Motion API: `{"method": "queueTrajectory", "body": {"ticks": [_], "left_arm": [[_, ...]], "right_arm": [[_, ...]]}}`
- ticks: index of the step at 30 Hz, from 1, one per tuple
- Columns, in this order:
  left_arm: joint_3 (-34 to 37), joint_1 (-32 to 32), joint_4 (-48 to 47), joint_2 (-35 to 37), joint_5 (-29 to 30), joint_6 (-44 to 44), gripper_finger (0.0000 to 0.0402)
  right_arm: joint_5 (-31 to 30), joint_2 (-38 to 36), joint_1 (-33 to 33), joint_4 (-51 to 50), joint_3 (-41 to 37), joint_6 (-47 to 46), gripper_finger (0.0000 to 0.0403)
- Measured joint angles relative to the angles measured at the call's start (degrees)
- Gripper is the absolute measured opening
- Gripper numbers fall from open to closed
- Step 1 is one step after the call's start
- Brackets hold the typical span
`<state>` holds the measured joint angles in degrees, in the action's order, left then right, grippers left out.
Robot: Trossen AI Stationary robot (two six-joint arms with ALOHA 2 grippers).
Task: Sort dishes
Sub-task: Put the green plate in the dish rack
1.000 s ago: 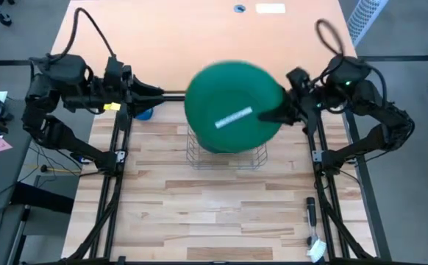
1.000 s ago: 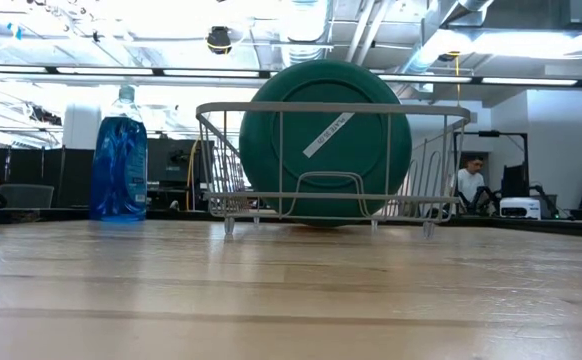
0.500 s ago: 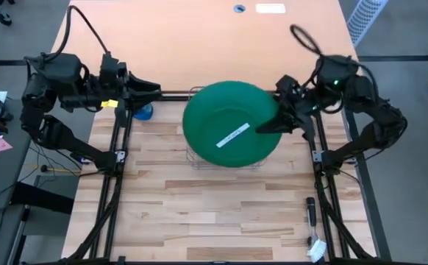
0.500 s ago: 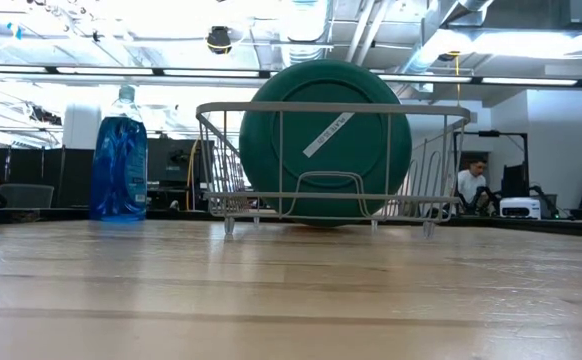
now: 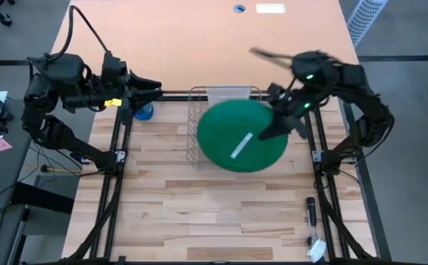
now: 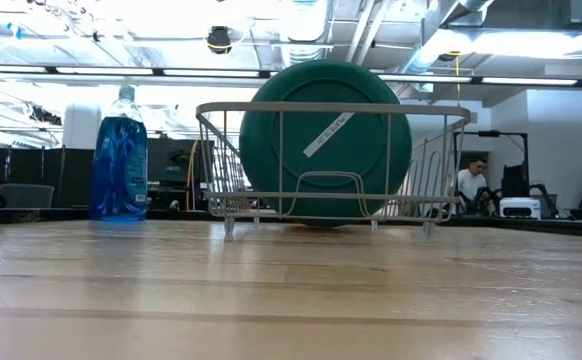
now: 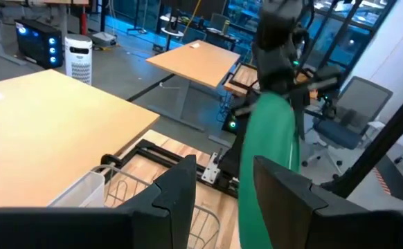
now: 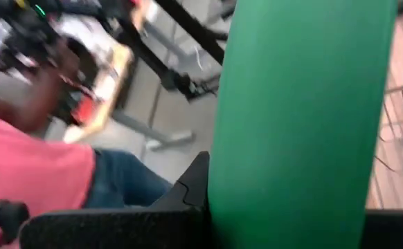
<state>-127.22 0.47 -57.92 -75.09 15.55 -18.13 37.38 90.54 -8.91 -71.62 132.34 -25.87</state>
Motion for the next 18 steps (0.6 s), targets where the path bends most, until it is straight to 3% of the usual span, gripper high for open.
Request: {"method": "queueTrajectory", "body": {"ticks": [9, 18], "left_arm": [[0.0, 0.0, -0.1, 0.0, 1.3, 0.3, 0.0139], [0.0, 0.0, -0.2, 0.0, 1.5, 0.1, 0.0139]], "right_arm": [[-3.9, 5.8, 0.6, -13.9, 0.0, 15.2, 0.0053], [-11.1, 13.3, 1.0, -18.5, 0.0, 28.0, 0.0053]]}}
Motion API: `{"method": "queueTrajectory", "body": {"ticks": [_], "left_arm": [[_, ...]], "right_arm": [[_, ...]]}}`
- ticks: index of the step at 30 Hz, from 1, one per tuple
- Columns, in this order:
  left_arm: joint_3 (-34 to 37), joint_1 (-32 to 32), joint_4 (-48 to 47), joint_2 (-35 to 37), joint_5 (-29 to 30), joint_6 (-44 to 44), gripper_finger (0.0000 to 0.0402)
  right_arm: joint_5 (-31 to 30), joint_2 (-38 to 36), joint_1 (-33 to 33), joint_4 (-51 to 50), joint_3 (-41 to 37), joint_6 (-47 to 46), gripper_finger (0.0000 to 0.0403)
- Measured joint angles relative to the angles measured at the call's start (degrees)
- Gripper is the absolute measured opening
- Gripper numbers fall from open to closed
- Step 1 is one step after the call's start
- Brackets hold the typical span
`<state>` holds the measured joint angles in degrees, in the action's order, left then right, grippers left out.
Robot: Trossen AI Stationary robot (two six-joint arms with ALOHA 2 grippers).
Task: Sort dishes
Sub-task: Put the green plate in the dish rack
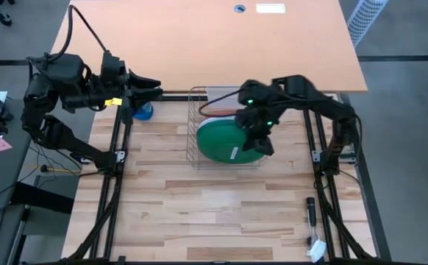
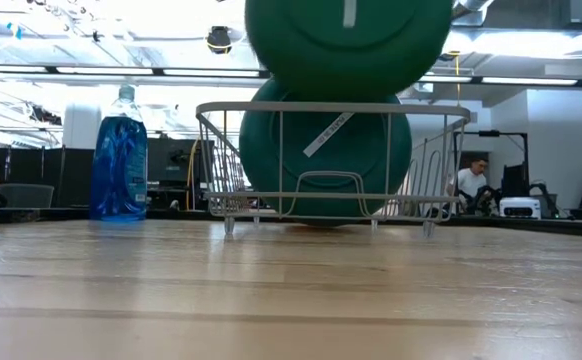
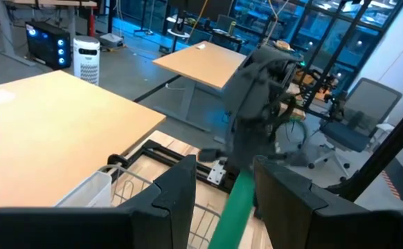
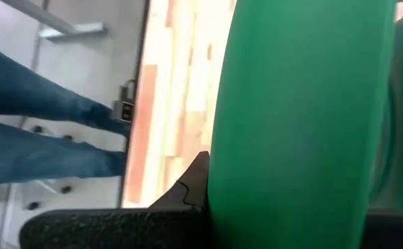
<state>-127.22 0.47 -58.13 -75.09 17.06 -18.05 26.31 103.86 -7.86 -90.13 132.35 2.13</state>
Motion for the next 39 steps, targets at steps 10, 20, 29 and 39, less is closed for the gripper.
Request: {"method": "queueTrajectory", "body": {"ticks": [10, 20, 29, 39], "left_arm": [[0.0, 0.0, -1.0, 0.0, 0.0, -0.1, 0.0139], [0.0, 0.0, -2.2, 0.0, 0.1, 0.0, 0.0139], [0.0, 0.0, -4.1, 0.0, 0.1, 0.2, 0.0139], [0.0, 0.0, -5.6, 0.0, 0.1, 0.3, 0.0139]], "right_arm": [[-3.1, 5.6, 0.0, 0.2, 0.0, 5.3, 0.0053], [-5.9, 8.8, -0.1, 0.1, -0.5, 4.1, 0.0053], [-10.7, 9.1, -0.4, 0.0, -0.5, 7.4, 0.0053], [-10.9, 9.0, -0.3, 0.3, -3.4, 9.9, 0.0053]]}}
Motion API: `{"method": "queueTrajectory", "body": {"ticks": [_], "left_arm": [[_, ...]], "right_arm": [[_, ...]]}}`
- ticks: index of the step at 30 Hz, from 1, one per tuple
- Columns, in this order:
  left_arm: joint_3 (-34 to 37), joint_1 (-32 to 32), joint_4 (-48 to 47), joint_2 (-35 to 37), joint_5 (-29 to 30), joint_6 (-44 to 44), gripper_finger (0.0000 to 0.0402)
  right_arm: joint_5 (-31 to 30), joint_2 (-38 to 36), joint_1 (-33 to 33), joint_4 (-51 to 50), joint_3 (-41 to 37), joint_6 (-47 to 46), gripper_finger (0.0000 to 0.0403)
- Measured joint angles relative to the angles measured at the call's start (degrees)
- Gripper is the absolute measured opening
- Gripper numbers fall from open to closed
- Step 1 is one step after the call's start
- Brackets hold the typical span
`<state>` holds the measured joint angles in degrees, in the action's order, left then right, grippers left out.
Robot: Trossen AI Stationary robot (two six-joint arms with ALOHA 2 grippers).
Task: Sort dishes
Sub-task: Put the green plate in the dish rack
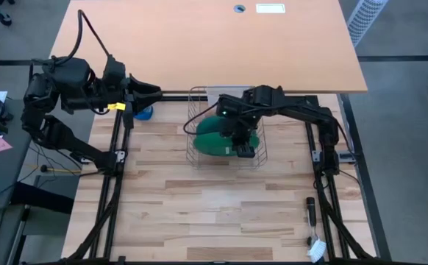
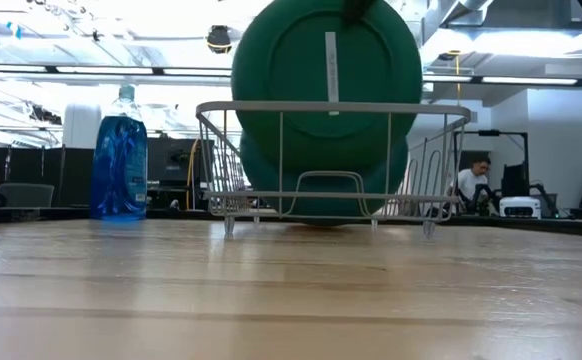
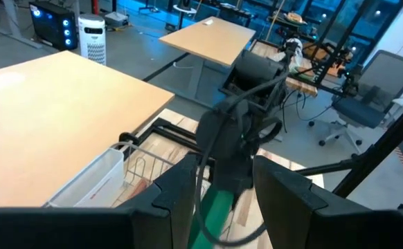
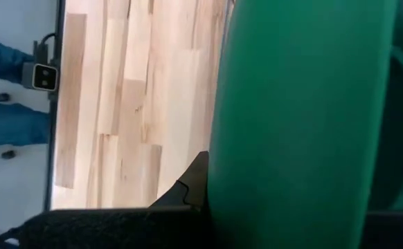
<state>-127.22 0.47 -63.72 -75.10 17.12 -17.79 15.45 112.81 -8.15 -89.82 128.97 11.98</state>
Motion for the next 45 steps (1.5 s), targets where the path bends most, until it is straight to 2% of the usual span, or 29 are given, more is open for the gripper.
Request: {"method": "queueTrajectory", "body": {"ticks": [8, 20, 24, 28, 45], "left_arm": [[0.0, 0.0, -0.2, 0.0, 0.0, 0.0, 0.0139], [0.0, 0.0, -1.6, 0.0, 0.0, 0.9, 0.0139], [0.0, 0.0, -1.6, 0.0, 0.1, 1.7, 0.0139], [0.0, 0.0, -1.6, 0.0, 0.1, 1.7, 0.0139], [0.0, 0.0, -1.6, 0.0, 0.3, 2.1, 0.0139]], "right_arm": [[-0.6, -0.5, 1.0, 0.7, -3.5, -2.3, 0.0053], [1.6, -0.6, 1.3, -0.8, -0.5, -6.4, 0.0053], [2.9, -0.6, 1.2, -0.7, -0.2, -6.3, 0.0053], [7.3, -0.6, 1.9, -0.5, -0.2, -5.7, 0.0053], [4.8, 0.0, 1.6, -0.3, -0.2, -6.1, 0.0053]]}}
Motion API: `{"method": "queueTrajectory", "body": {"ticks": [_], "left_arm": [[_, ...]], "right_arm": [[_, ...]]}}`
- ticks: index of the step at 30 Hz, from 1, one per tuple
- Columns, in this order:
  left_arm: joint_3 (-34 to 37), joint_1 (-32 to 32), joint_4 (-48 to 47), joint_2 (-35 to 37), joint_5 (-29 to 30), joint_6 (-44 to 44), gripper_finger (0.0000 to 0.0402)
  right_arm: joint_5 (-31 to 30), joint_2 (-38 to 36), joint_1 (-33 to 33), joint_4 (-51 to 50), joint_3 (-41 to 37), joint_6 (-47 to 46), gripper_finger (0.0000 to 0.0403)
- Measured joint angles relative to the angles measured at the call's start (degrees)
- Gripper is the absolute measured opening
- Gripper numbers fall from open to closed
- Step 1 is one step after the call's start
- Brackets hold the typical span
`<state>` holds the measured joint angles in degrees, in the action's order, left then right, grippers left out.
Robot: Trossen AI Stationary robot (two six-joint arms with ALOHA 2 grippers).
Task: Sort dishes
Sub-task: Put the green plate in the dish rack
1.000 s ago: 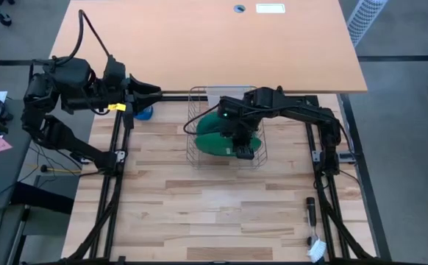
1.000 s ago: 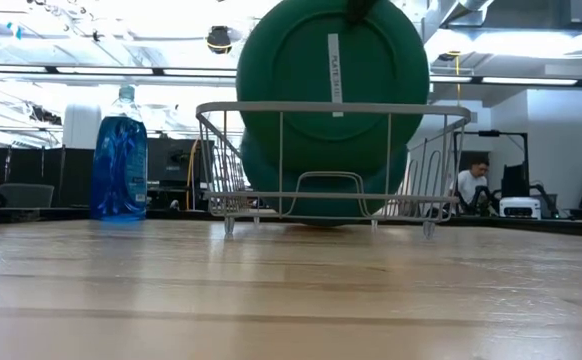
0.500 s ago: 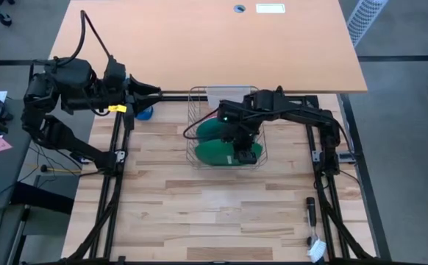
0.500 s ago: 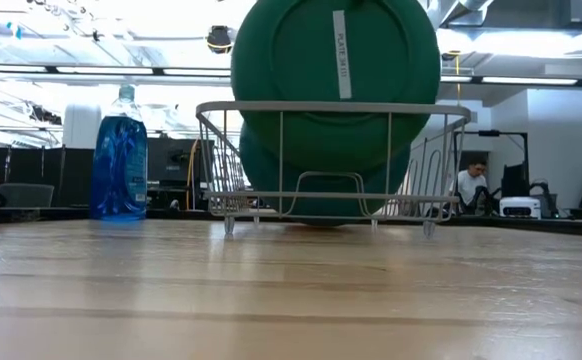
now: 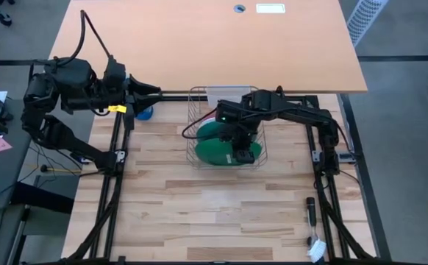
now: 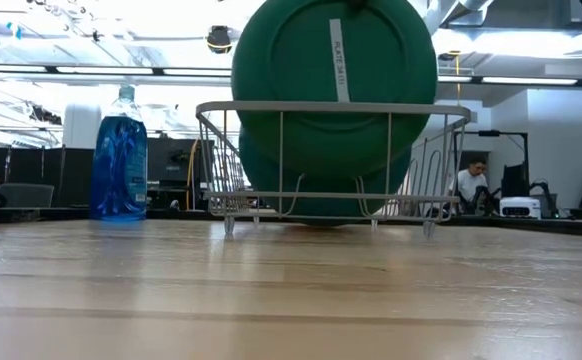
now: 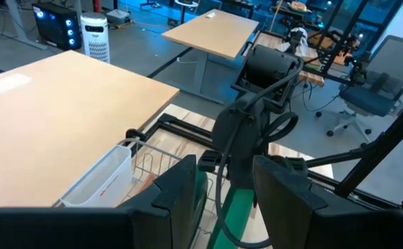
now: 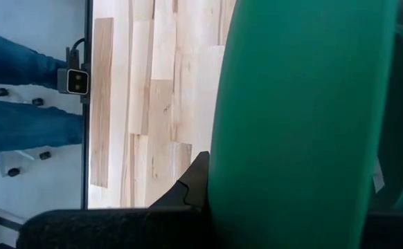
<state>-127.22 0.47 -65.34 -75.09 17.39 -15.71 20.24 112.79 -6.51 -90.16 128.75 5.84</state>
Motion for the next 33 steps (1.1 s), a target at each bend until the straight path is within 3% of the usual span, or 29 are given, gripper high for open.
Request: {"method": "queueTrajectory", "body": {"ticks": [17, 33], "left_arm": [[0.0, 0.0, -0.1, 0.0, 0.0, 0.0, 0.0139], [0.0, 0.0, -0.8, 0.0, 0.0, -0.1, 0.0139]], "right_arm": [[-1.4, -0.3, 0.2, 0.1, 0.0, -2.9, 0.0053], [-2.2, -0.5, 0.0, 0.0, 0.6, 0.3, 0.0053]]}}
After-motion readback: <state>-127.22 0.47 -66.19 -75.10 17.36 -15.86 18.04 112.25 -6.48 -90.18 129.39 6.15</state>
